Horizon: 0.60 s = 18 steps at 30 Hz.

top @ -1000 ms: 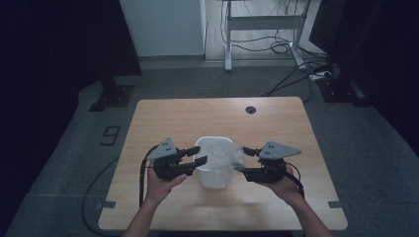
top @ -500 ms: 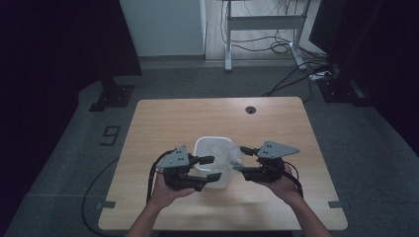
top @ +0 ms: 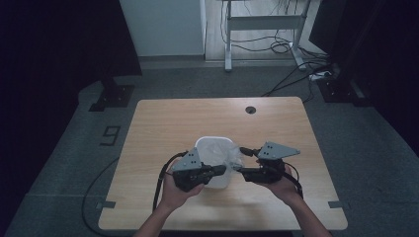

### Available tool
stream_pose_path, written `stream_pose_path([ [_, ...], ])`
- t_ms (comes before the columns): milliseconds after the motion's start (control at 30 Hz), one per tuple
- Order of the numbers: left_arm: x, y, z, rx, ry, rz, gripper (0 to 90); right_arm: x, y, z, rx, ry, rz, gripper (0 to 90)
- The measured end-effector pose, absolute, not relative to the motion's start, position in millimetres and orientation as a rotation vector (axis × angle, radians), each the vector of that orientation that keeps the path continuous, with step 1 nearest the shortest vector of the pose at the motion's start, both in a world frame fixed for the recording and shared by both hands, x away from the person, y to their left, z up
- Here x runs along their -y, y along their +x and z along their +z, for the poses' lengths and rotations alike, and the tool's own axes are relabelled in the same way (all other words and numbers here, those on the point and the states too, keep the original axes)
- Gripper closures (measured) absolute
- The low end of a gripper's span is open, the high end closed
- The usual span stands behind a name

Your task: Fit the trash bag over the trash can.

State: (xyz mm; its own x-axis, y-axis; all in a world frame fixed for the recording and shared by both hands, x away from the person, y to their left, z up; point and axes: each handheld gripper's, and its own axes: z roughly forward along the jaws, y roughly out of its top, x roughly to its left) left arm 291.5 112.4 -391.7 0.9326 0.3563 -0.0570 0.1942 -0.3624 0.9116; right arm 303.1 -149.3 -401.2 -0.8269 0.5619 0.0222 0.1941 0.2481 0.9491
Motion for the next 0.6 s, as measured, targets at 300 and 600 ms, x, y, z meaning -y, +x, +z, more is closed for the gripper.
stream_pose_path([
  [300,-112.6,301.2,-388.1,-0.506,1.890,0.187,90.0,150.0,296.9,-393.5,-2.202,0.717,1.673,27.9],
  [600,-112.3,304.1,-379.2,-0.507,1.869,0.158,90.0,149.9,294.1,-394.7,-2.208,0.622,1.648,23.8],
])
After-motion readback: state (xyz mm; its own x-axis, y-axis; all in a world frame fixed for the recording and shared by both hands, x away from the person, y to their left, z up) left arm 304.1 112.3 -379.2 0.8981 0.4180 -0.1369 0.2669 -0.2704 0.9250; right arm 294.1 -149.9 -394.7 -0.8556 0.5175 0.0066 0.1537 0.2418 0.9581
